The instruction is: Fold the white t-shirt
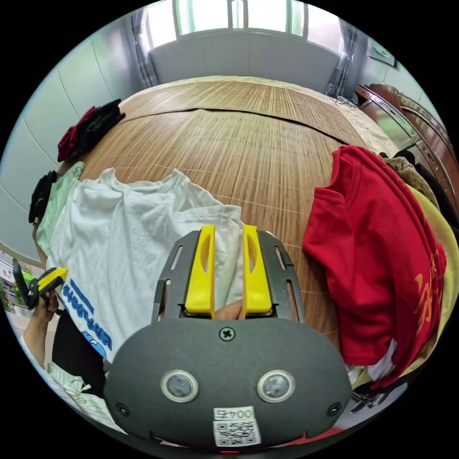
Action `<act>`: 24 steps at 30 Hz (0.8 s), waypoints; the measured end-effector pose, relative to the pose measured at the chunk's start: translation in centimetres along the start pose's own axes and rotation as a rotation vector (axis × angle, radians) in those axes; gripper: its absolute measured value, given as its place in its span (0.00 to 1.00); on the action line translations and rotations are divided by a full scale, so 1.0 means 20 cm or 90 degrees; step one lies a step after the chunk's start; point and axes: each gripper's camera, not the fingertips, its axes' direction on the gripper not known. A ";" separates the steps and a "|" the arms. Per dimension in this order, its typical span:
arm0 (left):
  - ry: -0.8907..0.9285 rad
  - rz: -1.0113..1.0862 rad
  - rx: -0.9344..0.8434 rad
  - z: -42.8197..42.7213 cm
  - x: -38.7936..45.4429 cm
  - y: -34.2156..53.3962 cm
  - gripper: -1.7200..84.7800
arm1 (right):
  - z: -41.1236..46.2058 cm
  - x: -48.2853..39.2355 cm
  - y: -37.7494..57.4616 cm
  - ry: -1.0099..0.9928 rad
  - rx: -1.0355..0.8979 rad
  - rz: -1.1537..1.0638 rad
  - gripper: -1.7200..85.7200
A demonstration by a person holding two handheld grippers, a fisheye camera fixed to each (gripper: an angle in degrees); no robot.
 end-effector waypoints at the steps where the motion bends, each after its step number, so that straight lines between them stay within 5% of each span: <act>1: 0.006 -0.004 0.003 0.00 -0.01 0.01 0.02 | 0.02 -0.03 -0.02 0.009 -0.002 -0.009 0.13; 9: -0.005 0.006 -0.001 0.03 -0.03 0.00 0.02 | 0.06 -0.15 -0.09 0.161 -0.010 -0.096 0.04; 17: 0.002 0.003 0.003 0.06 -0.08 0.00 0.02 | -0.11 0.47 -0.16 -0.057 0.012 0.183 0.08; 24: 0.041 -0.035 -0.018 -0.02 -0.19 -0.12 0.02 | -0.45 0.64 -0.10 -0.021 0.095 0.306 0.10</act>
